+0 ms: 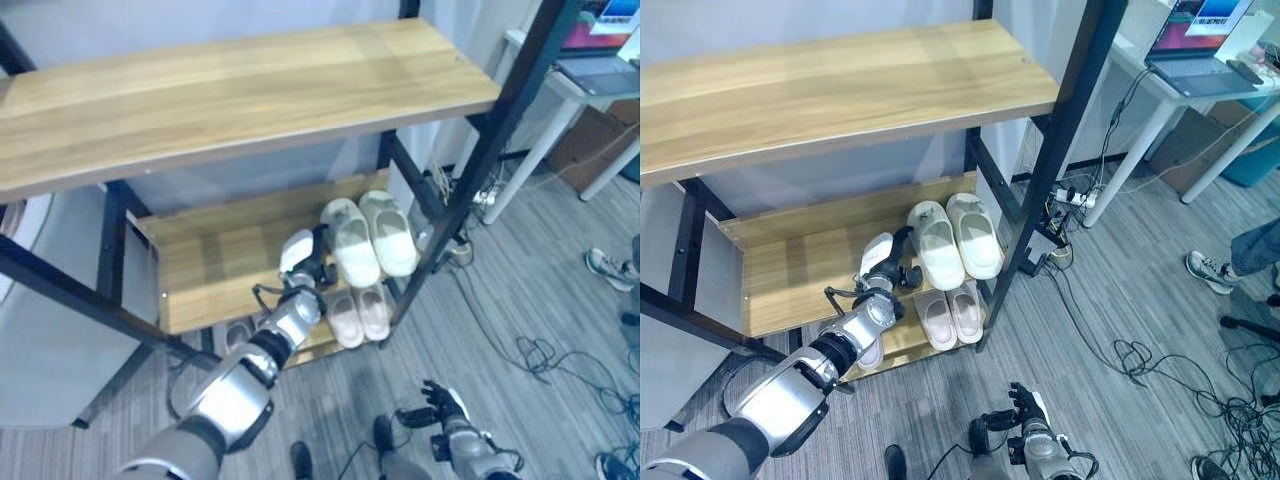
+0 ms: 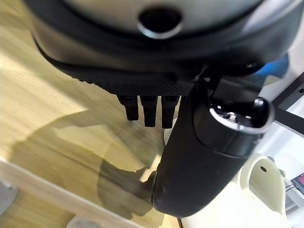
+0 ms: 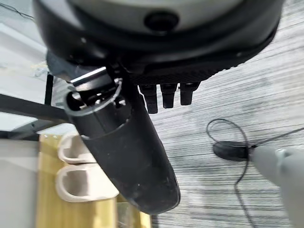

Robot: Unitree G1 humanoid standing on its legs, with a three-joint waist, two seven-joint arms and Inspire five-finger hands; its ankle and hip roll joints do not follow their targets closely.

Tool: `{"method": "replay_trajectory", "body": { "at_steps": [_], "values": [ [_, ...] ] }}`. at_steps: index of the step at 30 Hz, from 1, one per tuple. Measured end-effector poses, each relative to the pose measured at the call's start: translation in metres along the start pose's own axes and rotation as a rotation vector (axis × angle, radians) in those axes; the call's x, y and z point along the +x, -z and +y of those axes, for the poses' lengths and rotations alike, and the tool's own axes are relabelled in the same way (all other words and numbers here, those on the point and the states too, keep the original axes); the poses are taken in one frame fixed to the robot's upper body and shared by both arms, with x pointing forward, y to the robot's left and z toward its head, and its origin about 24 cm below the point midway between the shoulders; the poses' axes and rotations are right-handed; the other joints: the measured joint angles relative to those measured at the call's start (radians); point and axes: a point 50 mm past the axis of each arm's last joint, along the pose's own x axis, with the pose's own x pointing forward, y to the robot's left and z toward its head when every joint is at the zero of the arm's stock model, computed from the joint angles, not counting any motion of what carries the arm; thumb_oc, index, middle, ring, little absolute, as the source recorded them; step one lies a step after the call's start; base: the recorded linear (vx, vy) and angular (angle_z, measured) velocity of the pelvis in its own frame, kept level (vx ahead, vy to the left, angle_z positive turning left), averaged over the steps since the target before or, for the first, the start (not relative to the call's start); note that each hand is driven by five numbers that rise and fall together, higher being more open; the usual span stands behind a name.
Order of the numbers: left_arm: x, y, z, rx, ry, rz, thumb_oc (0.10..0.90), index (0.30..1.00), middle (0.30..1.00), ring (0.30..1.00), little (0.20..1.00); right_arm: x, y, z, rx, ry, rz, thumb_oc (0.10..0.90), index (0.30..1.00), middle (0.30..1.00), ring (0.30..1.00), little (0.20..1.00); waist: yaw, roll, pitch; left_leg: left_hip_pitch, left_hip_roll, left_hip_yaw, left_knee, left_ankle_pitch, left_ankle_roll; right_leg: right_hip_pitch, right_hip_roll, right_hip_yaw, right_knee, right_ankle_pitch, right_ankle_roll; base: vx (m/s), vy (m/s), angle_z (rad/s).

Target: Arrange the slippers neatly on the shoe rack.

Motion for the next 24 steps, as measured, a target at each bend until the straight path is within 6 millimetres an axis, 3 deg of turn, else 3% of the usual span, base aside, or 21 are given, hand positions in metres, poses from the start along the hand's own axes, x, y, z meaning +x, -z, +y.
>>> {"method": "replay_trajectory", "body": {
  "at_steps": [5, 14, 20, 24],
  "values": [
    [-0.006, 0.010, -0.008, 0.009, 0.030, 0.022, 0.800, 0.900, 0.900, 0.900, 0.900, 0.001, -0.005, 0.003, 0.011, -0.005, -0.005, 0.800, 0.900, 0.900, 0.900, 0.900, 0.005, 0.011, -0.007, 0.030, 0.011, -0.008, 0.000, -0.003, -0.004, 0.035, 0.009, -0.012, -0.001, -0.008, -0.009, 0.02, -0.011, 0.03],
    [-0.014, 0.024, -0.016, 0.034, 0.063, 0.053, 0.800, 0.900, 0.900, 0.900, 0.900, -0.003, 0.019, 0.001, 0.017, 0.007, 0.093, 0.800, 0.900, 0.900, 0.900, 0.900, 0.018, 0.049, -0.030, 0.058, 0.018, -0.022, 0.000, -0.006, -0.009, 0.068, 0.011, -0.024, -0.007, -0.026, -0.014, 0.01, -0.006, 0.03],
    [-0.016, 0.024, -0.002, 0.010, 0.024, -0.002, 0.800, 0.900, 0.900, 0.900, 0.900, -0.008, 0.033, 0.000, 0.037, 0.010, 0.143, 0.800, 0.900, 0.900, 0.900, 0.900, 0.021, 0.058, -0.034, 0.067, 0.023, -0.037, 0.000, -0.006, -0.010, 0.087, 0.019, -0.040, 0.000, -0.019, -0.022, -0.02, -0.005, 0.07],
    [-0.028, 0.020, 0.017, -0.111, -0.021, -0.087, 0.800, 0.900, 0.900, 0.900, 0.900, -0.011, 0.041, -0.001, 0.078, 0.019, 0.166, 0.800, 0.900, 0.900, 0.900, 0.900, 0.035, 0.060, -0.035, 0.093, 0.025, -0.047, -0.001, -0.009, -0.012, 0.117, 0.017, -0.049, -0.002, -0.025, -0.022, -0.04, 0.006, 0.07]
  ]
}}
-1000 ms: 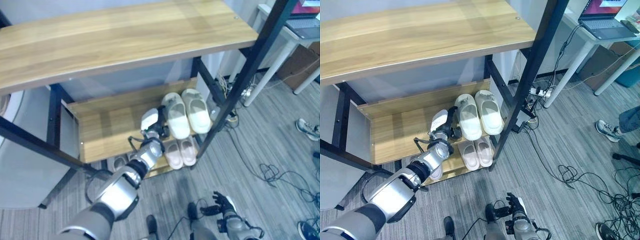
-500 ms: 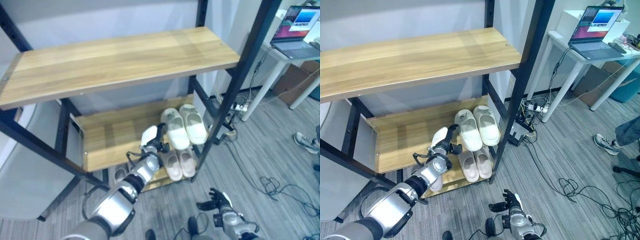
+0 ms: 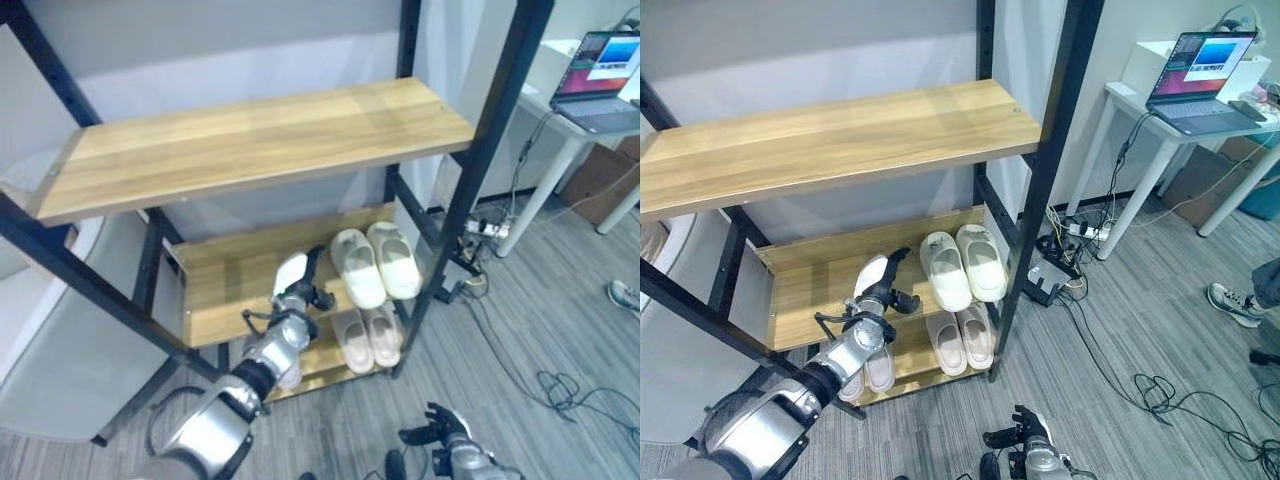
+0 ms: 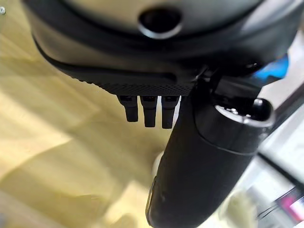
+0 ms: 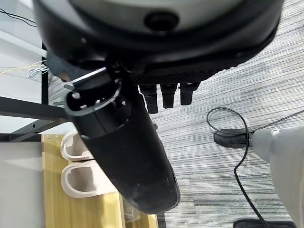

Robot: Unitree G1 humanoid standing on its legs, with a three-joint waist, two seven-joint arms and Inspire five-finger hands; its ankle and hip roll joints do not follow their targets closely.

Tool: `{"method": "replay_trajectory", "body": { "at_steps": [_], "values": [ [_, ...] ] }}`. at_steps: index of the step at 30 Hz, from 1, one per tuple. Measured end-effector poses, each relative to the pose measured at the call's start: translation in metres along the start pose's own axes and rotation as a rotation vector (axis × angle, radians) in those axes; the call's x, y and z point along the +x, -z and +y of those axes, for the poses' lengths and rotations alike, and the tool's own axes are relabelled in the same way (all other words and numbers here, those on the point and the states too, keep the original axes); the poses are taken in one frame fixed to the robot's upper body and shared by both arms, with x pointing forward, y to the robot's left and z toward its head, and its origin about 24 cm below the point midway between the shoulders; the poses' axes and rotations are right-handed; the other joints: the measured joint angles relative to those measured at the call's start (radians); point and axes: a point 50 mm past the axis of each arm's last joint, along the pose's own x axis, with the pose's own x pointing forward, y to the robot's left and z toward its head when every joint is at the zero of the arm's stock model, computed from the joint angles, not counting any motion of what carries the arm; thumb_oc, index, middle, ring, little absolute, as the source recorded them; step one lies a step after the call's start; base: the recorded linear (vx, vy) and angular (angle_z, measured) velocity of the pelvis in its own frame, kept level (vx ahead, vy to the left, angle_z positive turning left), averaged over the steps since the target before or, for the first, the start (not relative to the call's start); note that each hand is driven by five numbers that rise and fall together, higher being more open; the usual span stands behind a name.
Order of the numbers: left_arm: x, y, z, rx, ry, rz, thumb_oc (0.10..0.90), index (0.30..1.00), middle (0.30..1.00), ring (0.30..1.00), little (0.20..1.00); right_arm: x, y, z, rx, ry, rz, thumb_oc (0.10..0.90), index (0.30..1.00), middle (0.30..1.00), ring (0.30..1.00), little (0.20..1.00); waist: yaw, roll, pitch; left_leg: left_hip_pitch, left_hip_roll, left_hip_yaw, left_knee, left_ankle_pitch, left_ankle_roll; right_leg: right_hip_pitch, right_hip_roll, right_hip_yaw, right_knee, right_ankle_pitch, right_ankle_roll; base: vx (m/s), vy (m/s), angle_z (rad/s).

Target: Arrange the slippers neatly on the shoe rack.

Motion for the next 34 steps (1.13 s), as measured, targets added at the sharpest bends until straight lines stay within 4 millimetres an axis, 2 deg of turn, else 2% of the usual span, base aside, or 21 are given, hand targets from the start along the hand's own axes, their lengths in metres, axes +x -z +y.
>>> {"method": "replay_trajectory", "body": {
  "at_steps": [1, 3, 4, 5, 6, 8, 12, 14, 16, 18, 22, 26, 30, 31, 32, 34],
  "values": [
    [-0.005, -0.004, 0.005, -0.027, -0.012, -0.047, 0.800, 0.900, 0.900, 0.900, 0.900, -0.001, 0.003, -0.001, 0.016, 0.006, 0.011, 0.800, 0.900, 0.900, 0.900, 0.900, 0.012, 0.001, -0.001, 0.005, 0.000, -0.003, 0.000, 0.000, -0.001, 0.007, 0.000, -0.003, -0.004, -0.002, 0.001, -0.07, 0.017, 0.12],
    [-0.031, -0.006, 0.025, -0.111, -0.035, -0.151, 0.800, 0.900, 0.900, 0.900, 0.900, -0.003, 0.013, -0.004, 0.046, 0.018, 0.037, 0.800, 0.900, 0.900, 0.900, 0.900, 0.022, 0.006, -0.003, 0.020, 0.001, -0.015, -0.001, -0.002, -0.003, 0.028, -0.001, -0.018, -0.005, -0.008, 0.002, -0.04, 0.016, 0.14],
    [-0.038, -0.005, 0.029, -0.141, -0.040, -0.176, 0.800, 0.900, 0.900, 0.900, 0.900, -0.004, 0.018, -0.005, 0.051, 0.023, 0.050, 0.800, 0.900, 0.900, 0.900, 0.900, 0.026, 0.009, -0.004, 0.026, 0.002, -0.015, -0.004, -0.010, -0.007, 0.031, -0.001, -0.018, -0.005, -0.020, 0.007, -0.01, 0.012, 0.09],
    [-0.047, -0.004, 0.031, -0.186, -0.026, -0.190, 0.800, 0.900, 0.900, 0.900, 0.900, -0.007, 0.029, -0.008, 0.053, 0.034, 0.079, 0.800, 0.900, 0.900, 0.900, 0.900, 0.059, 0.012, -0.008, 0.037, 0.000, -0.020, -0.004, -0.012, -0.010, 0.042, -0.002, -0.021, -0.005, -0.022, 0.009, -0.02, 0.012, 0.09],
    [-0.053, 0.000, 0.032, -0.214, -0.019, -0.181, 0.800, 0.900, 0.900, 0.900, 0.900, -0.009, 0.034, -0.009, 0.057, 0.038, 0.092, 0.800, 0.900, 0.900, 0.900, 0.900, 0.071, 0.015, -0.013, 0.038, -0.001, -0.023, -0.004, -0.015, -0.013, 0.044, -0.004, -0.022, -0.005, -0.029, 0.004, -0.07, 0.017, 0.11],
    [-0.078, 0.022, 0.041, -0.323, -0.014, -0.105, 0.800, 0.900, 0.900, 0.900, 0.900, -0.011, 0.040, -0.008, 0.066, 0.030, 0.107, 0.800, 0.900, 0.900, 0.900, 0.900, 0.088, 0.021, -0.022, 0.041, -0.002, -0.022, -0.004, -0.025, -0.011, 0.046, -0.007, -0.023, -0.005, -0.030, 0.004, -0.07, 0.009, 0.01],
    [-0.115, 0.057, 0.036, -0.430, 0.085, 0.046, 0.800, 0.900, 0.900, 0.900, 0.900, -0.016, 0.054, -0.005, 0.072, 0.020, 0.145, 0.800, 0.900, 0.900, 0.900, 0.900, 0.127, 0.013, -0.036, 0.040, -0.003, -0.036, -0.004, -0.020, -0.014, 0.054, -0.008, -0.037, -0.005, -0.032, 0.007, -0.05, 0.005, 0.09],
    [-0.143, 0.082, 0.031, -0.457, 0.197, 0.159, 0.800, 0.900, 0.900, 0.900, 0.900, -0.018, 0.059, -0.002, 0.085, 0.000, 0.157, 0.800, 0.900, 0.900, 0.900, 0.900, 0.131, -0.001, -0.046, 0.043, -0.003, -0.048, -0.001, -0.016, -0.007, 0.063, -0.007, -0.046, -0.005, -0.032, 0.008, -0.05, 0.010, 0.15],
    [-0.159, 0.099, 0.024, -0.478, 0.263, 0.245, 0.800, 0.900, 0.900, 0.900, 0.900, -0.019, 0.061, 0.000, 0.090, -0.014, 0.163, 0.800, 0.900, 0.900, 0.900, 0.900, 0.145, -0.013, -0.054, 0.043, -0.003, -0.049, -0.001, -0.017, -0.007, 0.064, -0.007, -0.046, -0.005, -0.033, 0.008, -0.03, 0.012, 0.06],
    [-0.172, 0.111, 0.020, -0.479, 0.287, 0.313, 0.800, 0.900, 0.900, 0.900, 0.900, -0.020, 0.062, 0.003, 0.080, -0.027, 0.163, 0.800, 0.900, 0.900, 0.900, 0.900, 0.155, -0.023, -0.058, 0.043, -0.005, -0.054, -0.004, -0.016, -0.008, 0.067, -0.009, -0.049, -0.005, -0.034, 0.008, -0.04, 0.023, 0.05],
    [-0.187, 0.124, 0.018, -0.503, 0.322, 0.377, 0.800, 0.900, 0.900, 0.900, 0.900, -0.022, 0.066, 0.005, 0.063, -0.053, 0.172, 0.800, 0.900, 0.900, 0.900, 0.900, 0.173, -0.033, -0.065, 0.045, -0.005, -0.070, -0.004, -0.019, -0.012, 0.077, -0.011, -0.072, -0.005, -0.038, 0.012, -0.04, 0.018, 0.12],
    [-0.201, 0.140, 0.014, -0.516, 0.342, 0.461, 0.800, 0.900, 0.900, 0.900, 0.900, -0.023, 0.071, 0.004, 0.060, -0.059, 0.198, 0.800, 0.900, 0.900, 0.900, 0.900, 0.178, -0.035, -0.068, 0.046, -0.005, -0.080, -0.004, -0.021, -0.011, 0.083, -0.012, -0.078, -0.005, -0.045, 0.006, -0.01, 0.008, 0.07],
    [-0.231, 0.193, 0.001, -0.468, 0.293, 0.740, 0.800, 0.900, 0.900, 0.900, 0.900, -0.023, 0.074, 0.001, 0.062, -0.053, 0.207, 0.800, 0.900, 0.900, 0.900, 0.900, 0.168, -0.037, -0.074, 0.044, -0.005, -0.088, -0.004, -0.021, -0.012, 0.082, -0.010, -0.082, -0.005, -0.045, 0.006, -0.01, 0.024, 0.03],
    [-0.241, 0.213, -0.009, -0.455, 0.243, 0.898, 0.800, 0.900, 0.900, 0.900, 0.900, -0.024, 0.075, -0.001, 0.069, -0.051, 0.212, 0.800, 0.900, 0.900, 0.900, 0.900, 0.170, -0.037, -0.079, 0.043, -0.006, -0.090, -0.003, -0.020, -0.011, 0.083, -0.012, -0.085, -0.005, -0.045, 0.005, 0.00, 0.040, 0.04],
    [-0.259, 0.227, -0.011, -0.405, 0.236, 1.036, 0.800, 0.900, 0.900, 0.900, 0.900, -0.024, 0.076, -0.001, 0.070, -0.055, 0.214, 0.800, 0.900, 0.900, 0.900, 0.900, 0.163, -0.048, -0.087, 0.041, -0.004, -0.090, -0.003, -0.019, -0.010, 0.081, -0.009, -0.086, -0.005, -0.046, 0.004, 0.00, 0.055, 0.05],
    [-0.284, 0.238, -0.012, -0.366, 0.230, 1.164, 0.800, 0.900, 0.900, 0.900, 0.900, -0.026, 0.080, -0.005, 0.098, -0.048, 0.222, 0.800, 0.900, 0.900, 0.900, 0.900, 0.147, -0.053, -0.091, 0.041, -0.005, -0.093, -0.003, -0.017, -0.012, 0.083, -0.010, -0.087, -0.005, -0.049, 0.004, -0.01, 0.048, 0.05]
  ]
}}
